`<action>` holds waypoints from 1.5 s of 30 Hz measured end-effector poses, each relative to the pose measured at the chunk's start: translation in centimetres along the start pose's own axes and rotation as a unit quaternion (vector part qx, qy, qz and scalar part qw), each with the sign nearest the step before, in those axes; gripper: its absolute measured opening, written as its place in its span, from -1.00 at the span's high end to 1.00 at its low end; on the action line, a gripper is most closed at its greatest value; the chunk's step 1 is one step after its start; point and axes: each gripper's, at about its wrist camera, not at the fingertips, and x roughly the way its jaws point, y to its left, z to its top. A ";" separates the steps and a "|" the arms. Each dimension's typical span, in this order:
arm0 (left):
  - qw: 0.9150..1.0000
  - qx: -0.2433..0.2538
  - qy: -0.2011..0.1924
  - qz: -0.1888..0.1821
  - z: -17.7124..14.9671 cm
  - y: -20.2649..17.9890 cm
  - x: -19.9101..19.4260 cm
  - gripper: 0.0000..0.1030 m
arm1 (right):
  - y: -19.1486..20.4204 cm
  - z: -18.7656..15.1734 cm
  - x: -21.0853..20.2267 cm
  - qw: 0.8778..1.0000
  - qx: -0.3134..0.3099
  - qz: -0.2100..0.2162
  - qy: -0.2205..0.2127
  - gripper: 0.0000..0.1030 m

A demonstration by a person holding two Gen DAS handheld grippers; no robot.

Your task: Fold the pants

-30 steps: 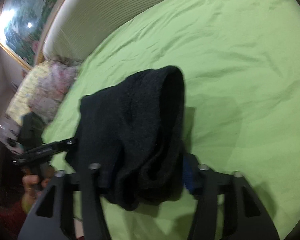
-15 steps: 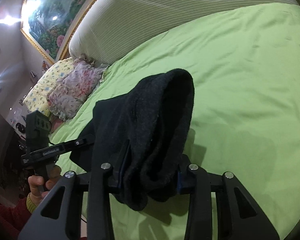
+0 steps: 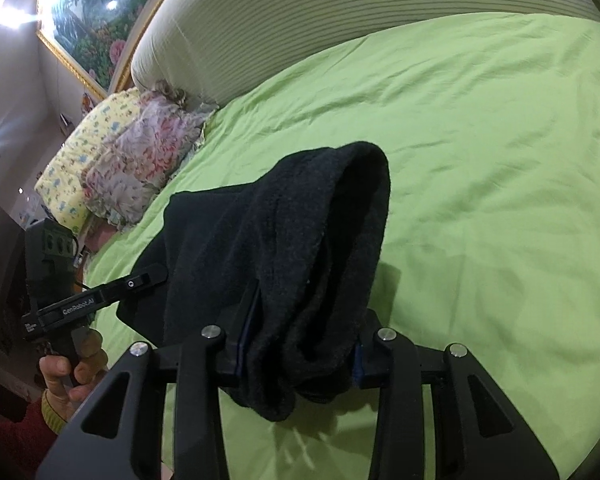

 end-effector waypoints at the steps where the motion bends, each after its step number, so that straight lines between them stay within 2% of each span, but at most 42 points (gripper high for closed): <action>1: 1.000 -0.001 0.000 0.001 0.1 0.1 0.1 0.46 | 0.0 0.2 0.1 1.000 0.000 0.000 0.002 0.25; 17: 1.000 0.001 0.002 0.019 0.6 0.7 1.9 0.44 | -0.8 1.4 1.4 1.000 0.002 -0.011 0.015 0.23; 21: 1.000 -0.009 0.007 0.019 0.3 1.3 2.4 0.41 | -1.2 1.4 1.9 1.000 0.000 -0.016 0.019 0.13; 24: 1.000 -0.013 0.010 0.015 0.1 1.5 2.7 0.34 | -1.4 1.2 2.3 0.999 -0.010 -0.036 0.024 0.09; 28: 1.000 -0.008 0.010 0.017 0.0 1.6 3.1 0.24 | -2.2 1.1 2.5 0.999 -0.009 -0.035 0.020 0.05; 32: 1.000 -0.012 0.011 0.021 -0.3 1.7 3.6 0.11 | -2.7 0.8 2.6 0.999 -0.015 -0.046 0.013 -0.14; 37: 0.999 -0.009 0.003 0.044 -0.5 1.6 3.5 -0.16 | -3.1 0.6 2.3 0.999 -0.007 -0.048 0.008 -0.25; 40: 0.998 -0.009 0.001 0.055 -0.7 1.6 3.4 -0.24 | -3.0 0.5 2.0 0.998 -0.013 -0.059 0.003 -0.34; 45: 0.996 -0.005 -0.007 0.084 -1.2 1.3 2.8 -0.40 | -2.8 0.0 1.1 0.998 -0.010 -0.066 -0.014 -0.36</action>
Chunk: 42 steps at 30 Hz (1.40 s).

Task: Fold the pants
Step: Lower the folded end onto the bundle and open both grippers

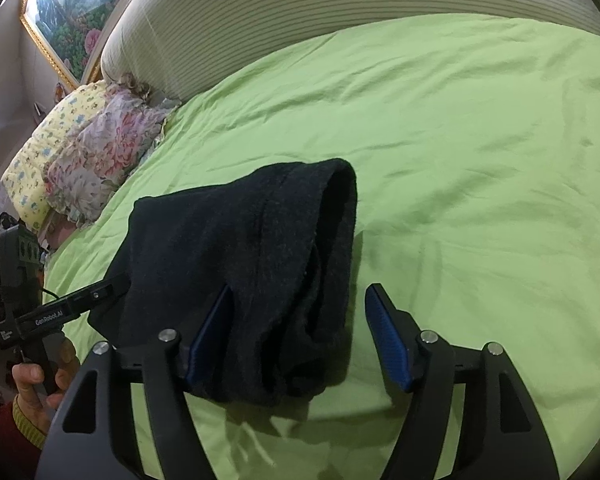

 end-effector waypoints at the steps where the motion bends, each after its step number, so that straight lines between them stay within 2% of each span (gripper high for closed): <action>1: 1.000 0.003 -0.002 0.007 -0.1 -0.1 -0.2 -0.49 | 0.0 -0.1 -0.2 1.000 0.001 -0.002 -0.002 -0.38; 2: 1.000 0.006 -0.003 0.017 -0.3 -0.3 -0.3 -0.55 | -0.1 -0.2 -0.3 1.000 0.000 -0.006 -0.004 -0.44; 5: 1.000 0.010 -0.006 0.028 -0.7 -0.4 -0.5 -0.56 | -0.3 -0.7 -0.7 1.000 0.003 -0.020 -0.015 -0.58; 9: 0.999 0.019 -0.011 0.046 -1.1 -0.7 -0.9 -0.59 | -0.9 -1.0 -1.4 0.999 0.022 -0.026 -0.027 -0.63; 16: 0.995 0.050 -0.028 0.083 -2.0 -1.9 -1.8 -0.61 | 0.2 -1.3 -2.4 0.999 0.004 -0.035 -0.040 -0.63; 23: 0.993 0.053 -0.039 0.094 -3.0 -2.4 -2.8 -0.64 | 2.1 -2.0 -2.9 0.998 -0.019 -0.034 -0.053 -0.66; 32: 0.991 0.063 -0.064 0.102 -4.5 -3.3 -4.4 -0.65 | 5.2 -3.7 -4.1 0.992 -0.082 -0.049 -0.087 -0.70; 37: 0.988 0.069 -0.074 0.117 -5.9 -3.6 -4.8 -0.68 | 6.8 -4.7 -4.2 0.986 -0.124 -0.063 -0.089 -0.71; 42: 0.988 0.065 -0.075 0.120 -6.9 -3.6 -4.9 -0.69 | 7.3 -5.7 -4.0 0.984 -0.139 -0.073 -0.083 -0.72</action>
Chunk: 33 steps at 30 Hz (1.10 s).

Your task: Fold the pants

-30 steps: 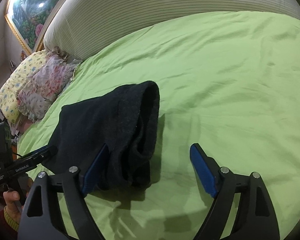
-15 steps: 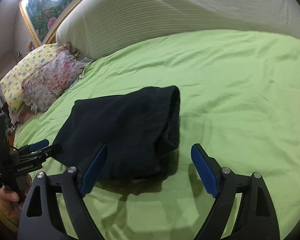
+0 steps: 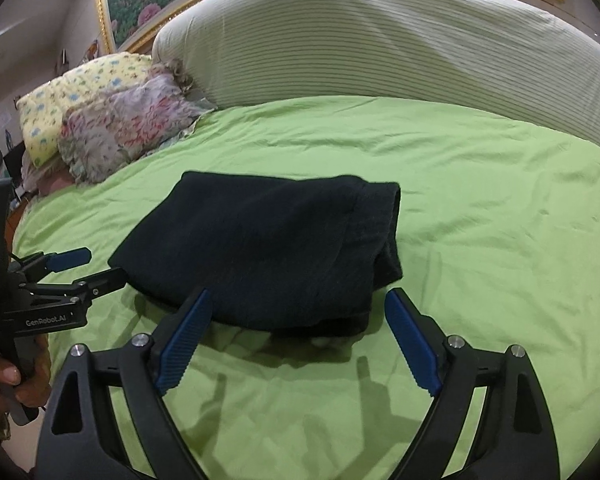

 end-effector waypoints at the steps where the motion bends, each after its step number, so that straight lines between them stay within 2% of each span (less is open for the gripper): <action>1: 1.000 0.000 -0.001 0.001 -0.2 0.0 0.0 -0.69 | 0.1 -0.1 -0.1 1.000 -0.002 -0.001 0.000 -0.72; 6: 1.000 0.010 -0.001 -0.012 -1.0 -0.4 -0.4 -0.69 | 0.8 -0.6 -0.8 1.000 -0.009 0.002 0.002 -0.72; 18: 0.999 0.032 -0.040 -0.013 -1.4 -1.7 -3.1 -0.71 | 2.4 -1.2 -2.9 1.000 -0.013 -0.019 -0.020 -0.74; 25: 0.998 0.034 -0.043 -0.009 -1.4 -2.6 -3.1 -0.92 | 2.4 -1.4 -2.5 1.000 -0.010 -0.019 -0.020 -0.79; 33: 0.999 0.032 -0.040 0.005 -1.5 -2.9 -2.5 -0.94 | 1.8 -1.5 -1.6 1.000 0.000 -0.018 -0.020 -0.82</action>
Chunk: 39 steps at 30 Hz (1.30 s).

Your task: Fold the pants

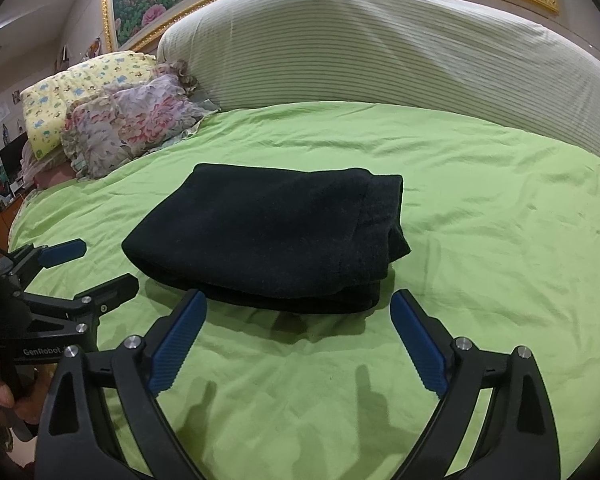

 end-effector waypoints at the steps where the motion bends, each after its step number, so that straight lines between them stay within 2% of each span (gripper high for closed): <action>1: 1.000 -0.001 0.000 -0.001 0.0 0.1 0.1 -0.95 | 0.0 -0.1 0.0 1.000 0.001 0.000 -0.001 -0.82; 16: 1.000 -0.019 0.015 -0.019 0.1 0.7 1.9 -0.97 | -0.1 -0.4 1.2 1.000 0.002 -0.013 0.008 -0.84; 39: 0.999 -0.021 0.025 -0.006 1.0 1.0 1.2 -0.98 | 0.4 0.0 0.8 1.000 -0.002 -0.017 -0.003 -0.85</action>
